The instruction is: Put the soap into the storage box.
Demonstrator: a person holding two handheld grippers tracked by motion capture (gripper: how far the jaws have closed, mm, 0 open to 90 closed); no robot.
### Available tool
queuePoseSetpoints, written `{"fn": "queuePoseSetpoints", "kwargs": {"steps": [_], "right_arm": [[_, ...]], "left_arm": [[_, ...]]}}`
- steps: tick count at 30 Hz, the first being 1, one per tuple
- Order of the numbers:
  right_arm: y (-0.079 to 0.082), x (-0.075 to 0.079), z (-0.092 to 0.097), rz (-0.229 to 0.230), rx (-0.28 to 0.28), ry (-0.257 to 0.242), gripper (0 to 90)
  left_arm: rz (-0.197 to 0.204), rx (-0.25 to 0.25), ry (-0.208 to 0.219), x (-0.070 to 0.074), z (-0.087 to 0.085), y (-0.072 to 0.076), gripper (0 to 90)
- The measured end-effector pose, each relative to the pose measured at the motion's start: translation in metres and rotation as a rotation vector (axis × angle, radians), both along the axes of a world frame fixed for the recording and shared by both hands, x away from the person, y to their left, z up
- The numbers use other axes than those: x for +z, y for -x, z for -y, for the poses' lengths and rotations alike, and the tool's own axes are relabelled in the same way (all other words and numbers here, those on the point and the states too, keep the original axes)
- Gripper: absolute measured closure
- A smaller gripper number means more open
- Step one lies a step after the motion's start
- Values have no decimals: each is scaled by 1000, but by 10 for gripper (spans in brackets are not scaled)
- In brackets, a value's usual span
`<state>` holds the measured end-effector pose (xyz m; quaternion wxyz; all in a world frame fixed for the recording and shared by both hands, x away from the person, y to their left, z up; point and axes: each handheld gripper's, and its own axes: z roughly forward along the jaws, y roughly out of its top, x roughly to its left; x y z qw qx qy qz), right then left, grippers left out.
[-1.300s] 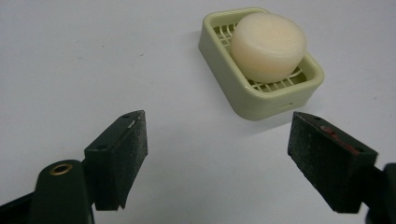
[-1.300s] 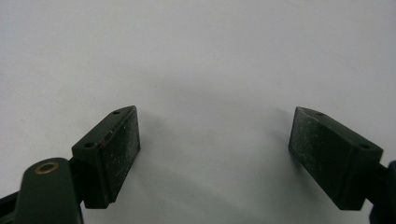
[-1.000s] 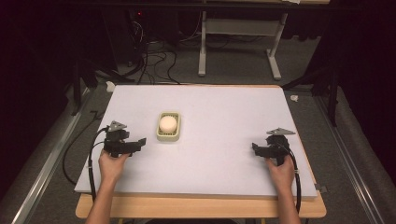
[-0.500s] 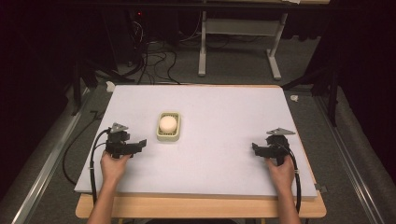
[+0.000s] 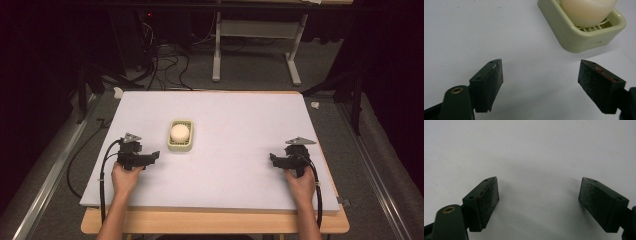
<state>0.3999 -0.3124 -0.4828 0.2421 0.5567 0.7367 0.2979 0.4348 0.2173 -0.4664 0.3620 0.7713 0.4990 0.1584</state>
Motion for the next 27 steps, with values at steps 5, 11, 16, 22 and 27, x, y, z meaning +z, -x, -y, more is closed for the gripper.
{"fn": "queuePoseSetpoints", "kwargs": {"steps": [5, 11, 16, 22, 27], "right_arm": [[0, 0, 0, 0, 0, 0, 168], [0, 0, 0, 0, 0, 0, 168], [0, 0, 0, 0, 0, 0, 169], [0, 0, 0, 0, 0, 0, 169], [0, 0, 0, 0, 0, 0, 169]], "left_arm": [[1, 0, 0, -2, 2, -1, 210], [-3, -2, -22, -7, 5, -4, 210], [11, -8, -38, -9, 9, -5, 212], [34, -19, -59, -11, 13, -4, 215], [33, -19, -64, -13, 15, -5, 216]]}}
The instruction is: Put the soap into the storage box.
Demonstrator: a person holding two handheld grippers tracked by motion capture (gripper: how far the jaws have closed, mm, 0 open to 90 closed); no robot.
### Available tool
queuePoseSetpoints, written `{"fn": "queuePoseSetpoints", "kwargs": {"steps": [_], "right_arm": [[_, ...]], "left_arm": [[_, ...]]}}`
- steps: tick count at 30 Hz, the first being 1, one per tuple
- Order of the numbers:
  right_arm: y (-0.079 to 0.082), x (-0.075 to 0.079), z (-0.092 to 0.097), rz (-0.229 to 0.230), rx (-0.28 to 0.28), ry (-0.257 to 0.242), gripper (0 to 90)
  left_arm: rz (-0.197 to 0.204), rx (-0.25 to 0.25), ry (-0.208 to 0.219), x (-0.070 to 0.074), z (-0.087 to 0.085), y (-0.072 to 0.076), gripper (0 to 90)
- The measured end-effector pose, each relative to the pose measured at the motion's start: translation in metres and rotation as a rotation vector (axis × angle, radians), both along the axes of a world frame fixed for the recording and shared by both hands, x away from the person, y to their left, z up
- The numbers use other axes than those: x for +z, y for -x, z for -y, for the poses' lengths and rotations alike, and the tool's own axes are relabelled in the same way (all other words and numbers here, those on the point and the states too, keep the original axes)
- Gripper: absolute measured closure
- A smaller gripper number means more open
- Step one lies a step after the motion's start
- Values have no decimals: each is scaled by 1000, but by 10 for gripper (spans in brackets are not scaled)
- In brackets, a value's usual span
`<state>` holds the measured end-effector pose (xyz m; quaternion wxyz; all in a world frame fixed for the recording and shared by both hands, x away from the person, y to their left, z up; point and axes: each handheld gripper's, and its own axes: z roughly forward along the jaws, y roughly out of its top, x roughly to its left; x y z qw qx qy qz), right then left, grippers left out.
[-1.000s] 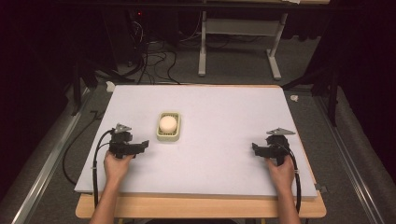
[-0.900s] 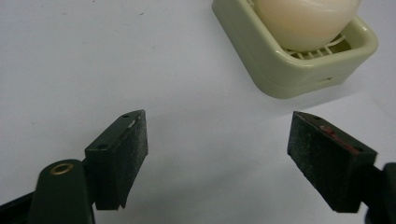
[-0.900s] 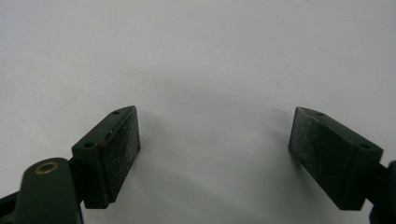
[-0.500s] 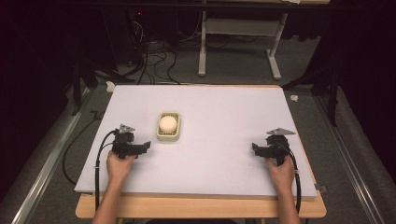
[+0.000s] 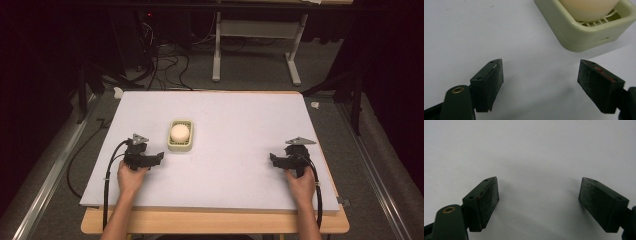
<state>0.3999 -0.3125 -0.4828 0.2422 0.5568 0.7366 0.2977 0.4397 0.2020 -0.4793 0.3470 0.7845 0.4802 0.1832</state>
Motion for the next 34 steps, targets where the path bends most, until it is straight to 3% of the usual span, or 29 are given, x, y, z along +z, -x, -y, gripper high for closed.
{"fn": "queuePoseSetpoints", "kwargs": {"steps": [14, 18, 34], "right_arm": [[0, 0, 0, 0, 0, 0, 168], [0, 0, 0, -1, 0, -1, 168], [0, 0, 0, -1, 0, -1, 168]], "left_arm": [[8, 0, -32, -6, 6, -1, 211], [29, 6, -15, -9, 5, 1, 205], [37, 6, -17, -9, 5, 2, 204]]}}
